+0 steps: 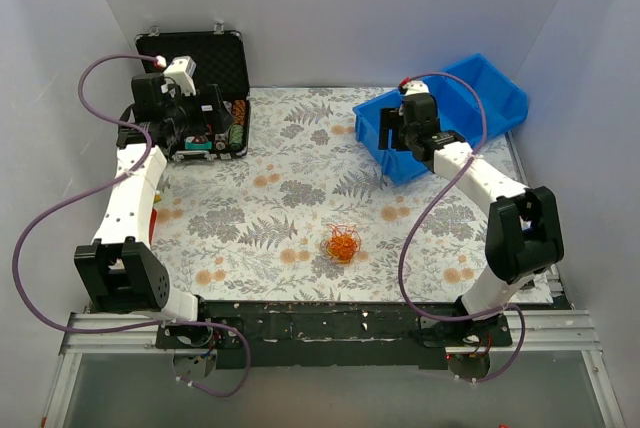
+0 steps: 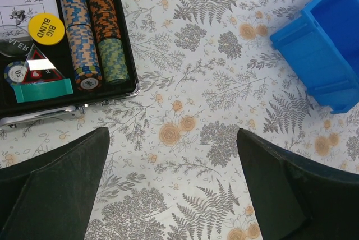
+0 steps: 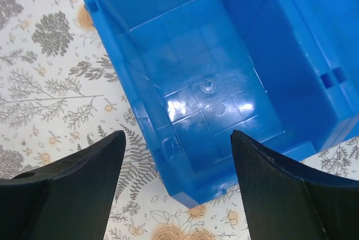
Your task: Untangle the cables
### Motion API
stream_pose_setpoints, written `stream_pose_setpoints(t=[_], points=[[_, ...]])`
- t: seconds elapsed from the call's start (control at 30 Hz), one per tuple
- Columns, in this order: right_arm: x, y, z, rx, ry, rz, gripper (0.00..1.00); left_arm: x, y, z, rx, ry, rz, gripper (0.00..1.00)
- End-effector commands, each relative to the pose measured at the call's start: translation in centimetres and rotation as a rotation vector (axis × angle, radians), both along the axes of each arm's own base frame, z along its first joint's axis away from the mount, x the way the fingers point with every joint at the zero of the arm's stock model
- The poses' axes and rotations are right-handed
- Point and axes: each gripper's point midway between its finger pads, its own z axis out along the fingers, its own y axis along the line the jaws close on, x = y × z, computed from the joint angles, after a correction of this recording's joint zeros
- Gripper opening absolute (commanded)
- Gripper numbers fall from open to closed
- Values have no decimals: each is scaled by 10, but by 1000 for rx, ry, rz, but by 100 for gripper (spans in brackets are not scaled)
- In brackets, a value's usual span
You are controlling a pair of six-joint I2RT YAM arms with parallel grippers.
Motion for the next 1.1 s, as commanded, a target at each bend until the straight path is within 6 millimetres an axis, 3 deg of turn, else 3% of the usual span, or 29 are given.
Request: stream_pose_setpoints(t=[0.0,0.3,0.57,0.77,0.93,1.07], points=[[10,9,0,-34,-50,19,84,-6,2,-1,-11,5,26,98],[9,30,-26,-51,-6,74,72,-21,2,-19,1,70,15,98],[-12,54,-50,-117,44,119,43,-20,11,-10,18,43,72,98],[-19,100,-48,-168,36,174,17,-20,18,-7,35,16,122,98],[-30,151,-49,-148,51,205,16,-20,27,-9,82,0,144,98],[-51,207,-48,-143,48,215,15,-21,30,-12,102,-1,147,98]])
